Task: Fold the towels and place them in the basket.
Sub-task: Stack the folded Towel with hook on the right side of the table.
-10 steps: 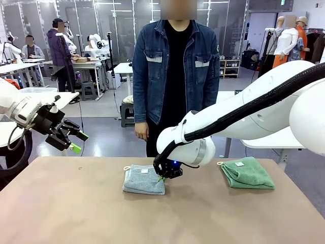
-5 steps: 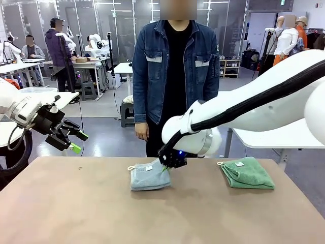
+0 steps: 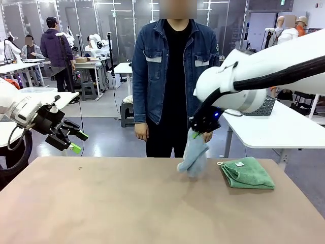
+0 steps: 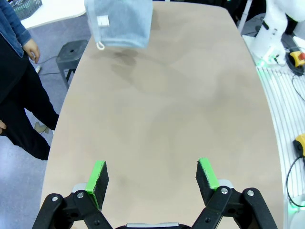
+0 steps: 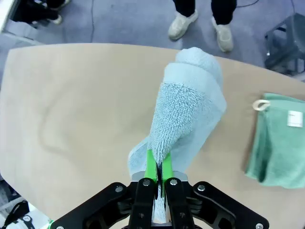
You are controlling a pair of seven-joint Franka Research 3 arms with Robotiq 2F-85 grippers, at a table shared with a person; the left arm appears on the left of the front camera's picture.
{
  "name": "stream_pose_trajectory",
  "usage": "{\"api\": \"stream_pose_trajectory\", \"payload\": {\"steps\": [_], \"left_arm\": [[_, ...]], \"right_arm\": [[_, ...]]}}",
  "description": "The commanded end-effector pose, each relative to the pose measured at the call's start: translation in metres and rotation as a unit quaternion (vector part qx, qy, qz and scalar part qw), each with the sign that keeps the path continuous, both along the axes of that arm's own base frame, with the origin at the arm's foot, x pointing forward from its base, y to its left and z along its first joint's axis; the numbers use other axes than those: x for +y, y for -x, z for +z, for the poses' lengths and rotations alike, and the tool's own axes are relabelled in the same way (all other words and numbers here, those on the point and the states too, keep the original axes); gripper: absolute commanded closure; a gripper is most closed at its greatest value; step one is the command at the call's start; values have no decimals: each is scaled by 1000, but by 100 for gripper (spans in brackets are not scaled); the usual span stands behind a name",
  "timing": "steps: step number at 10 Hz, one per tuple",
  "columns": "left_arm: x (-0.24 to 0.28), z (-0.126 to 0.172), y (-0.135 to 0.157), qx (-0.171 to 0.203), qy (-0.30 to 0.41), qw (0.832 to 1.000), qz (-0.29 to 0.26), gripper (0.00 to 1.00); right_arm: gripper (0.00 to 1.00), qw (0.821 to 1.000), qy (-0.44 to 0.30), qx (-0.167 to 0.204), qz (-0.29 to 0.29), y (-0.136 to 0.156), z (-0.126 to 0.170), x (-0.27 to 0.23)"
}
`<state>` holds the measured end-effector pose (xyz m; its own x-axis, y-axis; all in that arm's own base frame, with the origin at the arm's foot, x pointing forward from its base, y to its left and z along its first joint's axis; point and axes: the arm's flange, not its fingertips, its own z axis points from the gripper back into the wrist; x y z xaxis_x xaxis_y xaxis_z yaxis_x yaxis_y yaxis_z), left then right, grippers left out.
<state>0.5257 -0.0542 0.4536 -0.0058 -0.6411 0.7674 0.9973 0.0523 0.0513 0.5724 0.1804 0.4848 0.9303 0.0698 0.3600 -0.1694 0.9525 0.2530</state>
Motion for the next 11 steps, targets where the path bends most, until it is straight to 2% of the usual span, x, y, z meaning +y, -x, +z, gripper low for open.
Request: {"api": "stream_pose_trajectory", "payload": {"steps": [1,3,6,9,11], "left_arm": [[0,2,1,-2,1,1000,0,6],[0,2,1,-2,1,1000,0,6],[0,2,1,-2,1,1000,0,6],[0,2,1,-2,1,1000,0,6],[0,2,1,-2,1,1000,0,6]], "right_arm": [[95,999,41,-7,27,-10,21,-29],[95,997,50,10,49,-24,37,-64],[95,994,54,37,85,-39,43,-102],[95,992,61,46,99,-44,35,-116],[95,994,63,44,78,-36,35,-111]]}}
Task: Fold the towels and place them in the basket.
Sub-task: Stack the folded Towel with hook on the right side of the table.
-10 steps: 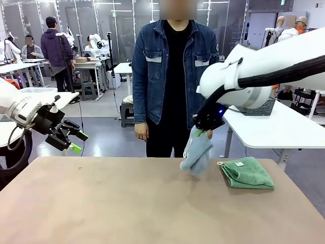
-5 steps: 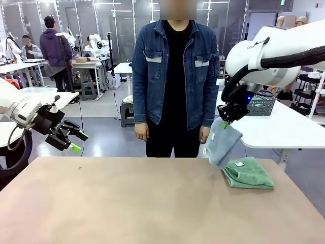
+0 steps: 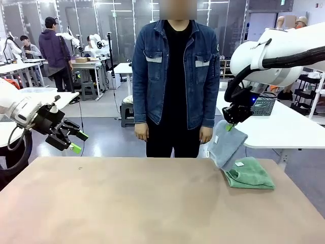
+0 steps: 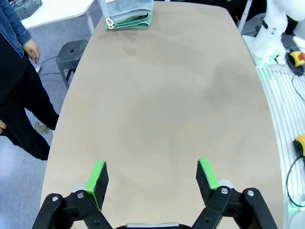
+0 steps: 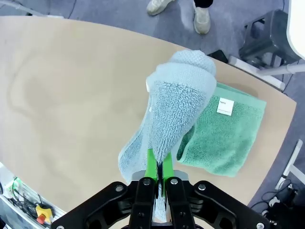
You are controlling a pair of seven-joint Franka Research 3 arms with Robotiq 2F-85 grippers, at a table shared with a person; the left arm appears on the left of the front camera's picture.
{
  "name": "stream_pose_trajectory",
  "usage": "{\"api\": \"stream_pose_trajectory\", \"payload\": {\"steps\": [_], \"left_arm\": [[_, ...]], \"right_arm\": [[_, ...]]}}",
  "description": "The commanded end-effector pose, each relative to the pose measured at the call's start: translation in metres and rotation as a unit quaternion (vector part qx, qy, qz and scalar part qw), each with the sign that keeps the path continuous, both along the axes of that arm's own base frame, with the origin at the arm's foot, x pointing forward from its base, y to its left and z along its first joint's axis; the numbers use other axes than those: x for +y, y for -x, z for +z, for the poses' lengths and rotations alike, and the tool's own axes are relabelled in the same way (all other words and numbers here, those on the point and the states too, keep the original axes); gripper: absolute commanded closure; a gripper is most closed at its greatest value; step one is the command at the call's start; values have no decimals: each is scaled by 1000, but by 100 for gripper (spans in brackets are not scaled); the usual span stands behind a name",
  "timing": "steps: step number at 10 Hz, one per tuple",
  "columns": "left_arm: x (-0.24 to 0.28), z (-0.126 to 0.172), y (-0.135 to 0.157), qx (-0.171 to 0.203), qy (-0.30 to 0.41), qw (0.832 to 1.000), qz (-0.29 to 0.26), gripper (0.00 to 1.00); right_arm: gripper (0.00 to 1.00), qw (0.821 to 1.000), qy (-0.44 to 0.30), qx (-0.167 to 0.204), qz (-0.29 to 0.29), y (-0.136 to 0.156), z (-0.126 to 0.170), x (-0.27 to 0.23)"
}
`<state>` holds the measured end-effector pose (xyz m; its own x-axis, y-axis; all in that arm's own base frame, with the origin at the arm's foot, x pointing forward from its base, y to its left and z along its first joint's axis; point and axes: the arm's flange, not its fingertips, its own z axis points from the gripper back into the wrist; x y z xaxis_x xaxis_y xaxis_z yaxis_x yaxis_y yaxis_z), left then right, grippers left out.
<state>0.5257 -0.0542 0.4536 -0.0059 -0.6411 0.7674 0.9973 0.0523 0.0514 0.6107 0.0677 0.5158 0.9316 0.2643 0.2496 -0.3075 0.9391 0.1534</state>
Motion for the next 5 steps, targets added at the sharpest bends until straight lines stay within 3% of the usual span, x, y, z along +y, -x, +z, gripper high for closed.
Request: {"api": "stream_pose_trajectory", "payload": {"steps": [1,3,5], "left_arm": [[0,2,1,-2,1,1000,0,6],[0,2,1,-2,1,1000,0,6],[0,2,1,-2,1,1000,0,6]], "right_arm": [[95,1000,-1,-3,-5,2,4,2],[95,1000,0,0,0,0,1,0],[95,998,-27,13,-48,-3,-12,-7]]}}
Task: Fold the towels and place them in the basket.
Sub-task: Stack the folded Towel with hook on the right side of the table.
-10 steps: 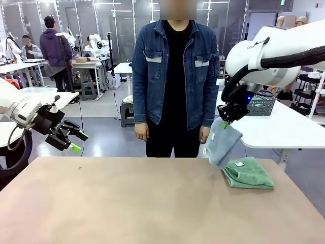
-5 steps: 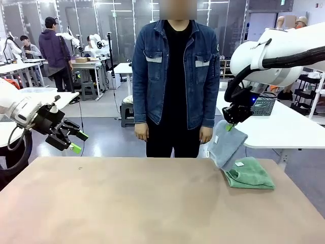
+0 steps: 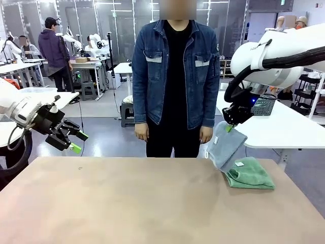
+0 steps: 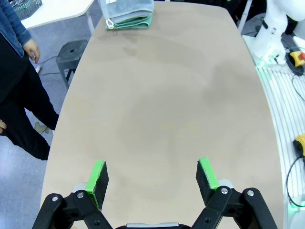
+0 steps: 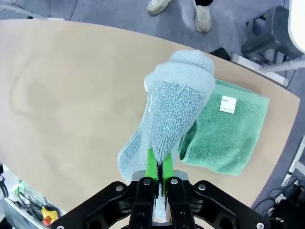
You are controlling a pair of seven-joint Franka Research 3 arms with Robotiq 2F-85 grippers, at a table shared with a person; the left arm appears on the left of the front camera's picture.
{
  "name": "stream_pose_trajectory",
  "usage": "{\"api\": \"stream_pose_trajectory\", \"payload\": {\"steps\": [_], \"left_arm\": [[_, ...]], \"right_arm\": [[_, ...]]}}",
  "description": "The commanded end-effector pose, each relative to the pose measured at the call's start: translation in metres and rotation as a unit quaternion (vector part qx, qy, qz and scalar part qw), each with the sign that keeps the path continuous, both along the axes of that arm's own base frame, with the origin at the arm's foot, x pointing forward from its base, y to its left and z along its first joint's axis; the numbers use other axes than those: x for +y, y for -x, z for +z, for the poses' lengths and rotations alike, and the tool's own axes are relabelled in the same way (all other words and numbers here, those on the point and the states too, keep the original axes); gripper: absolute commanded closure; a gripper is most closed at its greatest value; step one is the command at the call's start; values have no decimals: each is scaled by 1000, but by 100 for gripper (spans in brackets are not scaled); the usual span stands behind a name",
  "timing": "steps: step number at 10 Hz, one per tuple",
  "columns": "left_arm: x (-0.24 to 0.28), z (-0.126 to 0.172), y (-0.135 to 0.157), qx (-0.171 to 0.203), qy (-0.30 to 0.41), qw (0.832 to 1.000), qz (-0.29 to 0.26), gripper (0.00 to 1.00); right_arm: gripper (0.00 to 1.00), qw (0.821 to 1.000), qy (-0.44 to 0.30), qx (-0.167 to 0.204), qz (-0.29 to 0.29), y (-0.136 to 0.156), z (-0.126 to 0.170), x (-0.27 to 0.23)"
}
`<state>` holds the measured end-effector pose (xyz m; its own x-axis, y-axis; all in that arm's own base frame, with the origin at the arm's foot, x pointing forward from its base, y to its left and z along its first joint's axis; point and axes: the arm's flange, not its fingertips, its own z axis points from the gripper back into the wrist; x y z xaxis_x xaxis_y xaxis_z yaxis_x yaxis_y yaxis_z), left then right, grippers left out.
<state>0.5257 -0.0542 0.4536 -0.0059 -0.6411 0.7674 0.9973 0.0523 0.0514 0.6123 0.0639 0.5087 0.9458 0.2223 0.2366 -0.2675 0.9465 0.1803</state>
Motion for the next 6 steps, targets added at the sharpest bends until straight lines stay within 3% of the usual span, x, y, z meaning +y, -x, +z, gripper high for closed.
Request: {"api": "stream_pose_trajectory", "payload": {"steps": [1,6], "left_arm": [[0,2,1,-2,1,1000,0,6],[0,2,1,-2,1,1000,0,6]], "right_arm": [[95,1000,-13,7,-27,-2,-7,-7],[95,998,-57,10,-11,-19,-29,-26]]}}
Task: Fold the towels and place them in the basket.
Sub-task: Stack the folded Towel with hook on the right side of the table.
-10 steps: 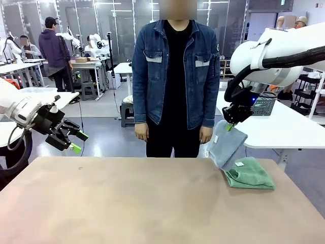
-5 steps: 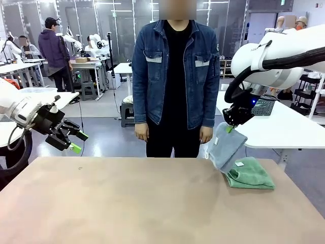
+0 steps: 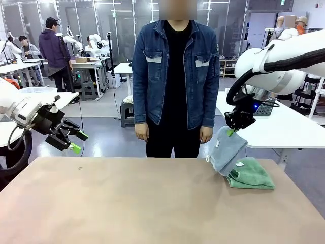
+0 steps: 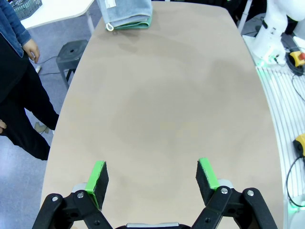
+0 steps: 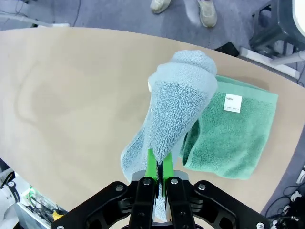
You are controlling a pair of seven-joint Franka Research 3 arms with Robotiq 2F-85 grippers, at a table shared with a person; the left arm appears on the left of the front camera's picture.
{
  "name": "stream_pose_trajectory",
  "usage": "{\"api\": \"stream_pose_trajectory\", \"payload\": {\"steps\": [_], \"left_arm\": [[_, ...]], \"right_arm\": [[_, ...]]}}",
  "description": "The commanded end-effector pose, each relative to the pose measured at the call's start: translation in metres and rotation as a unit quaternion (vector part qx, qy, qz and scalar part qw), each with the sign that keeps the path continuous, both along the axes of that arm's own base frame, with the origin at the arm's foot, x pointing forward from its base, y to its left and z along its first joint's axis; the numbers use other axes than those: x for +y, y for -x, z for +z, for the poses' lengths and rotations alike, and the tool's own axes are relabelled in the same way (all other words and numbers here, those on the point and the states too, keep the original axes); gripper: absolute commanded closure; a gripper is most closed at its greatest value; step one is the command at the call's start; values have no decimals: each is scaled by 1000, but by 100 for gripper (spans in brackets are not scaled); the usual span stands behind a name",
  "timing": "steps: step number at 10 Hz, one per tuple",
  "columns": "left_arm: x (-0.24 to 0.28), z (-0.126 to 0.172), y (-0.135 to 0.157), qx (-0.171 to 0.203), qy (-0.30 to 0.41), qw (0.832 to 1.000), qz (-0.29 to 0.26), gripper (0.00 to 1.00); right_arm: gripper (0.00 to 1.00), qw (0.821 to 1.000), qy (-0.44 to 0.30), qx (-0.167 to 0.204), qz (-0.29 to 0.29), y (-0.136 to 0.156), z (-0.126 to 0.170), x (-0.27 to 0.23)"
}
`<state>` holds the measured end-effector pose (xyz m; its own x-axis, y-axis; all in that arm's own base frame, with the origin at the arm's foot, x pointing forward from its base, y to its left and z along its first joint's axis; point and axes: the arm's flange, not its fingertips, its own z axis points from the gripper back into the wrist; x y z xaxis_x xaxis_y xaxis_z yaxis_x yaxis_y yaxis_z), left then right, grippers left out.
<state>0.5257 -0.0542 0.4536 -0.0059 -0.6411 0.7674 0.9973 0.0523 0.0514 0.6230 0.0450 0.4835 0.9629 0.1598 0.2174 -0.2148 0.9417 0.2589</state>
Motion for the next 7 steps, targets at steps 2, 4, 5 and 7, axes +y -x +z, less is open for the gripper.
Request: {"api": "stream_pose_trajectory", "payload": {"steps": [2,4,5,7], "left_arm": [[0,2,1,-2,1,1000,0,6],[0,2,1,-2,1,1000,0,6],[0,2,1,-2,1,1000,0,6],[0,2,1,-2,1,1000,0,6]], "right_arm": [[95,1000,-25,-2,3,-17,-16,-16],[95,999,-32,-1,5,-23,-23,-30],[95,999,-33,0,3,-26,-27,-38],[95,999,-36,4,7,-29,-31,-56]]}}
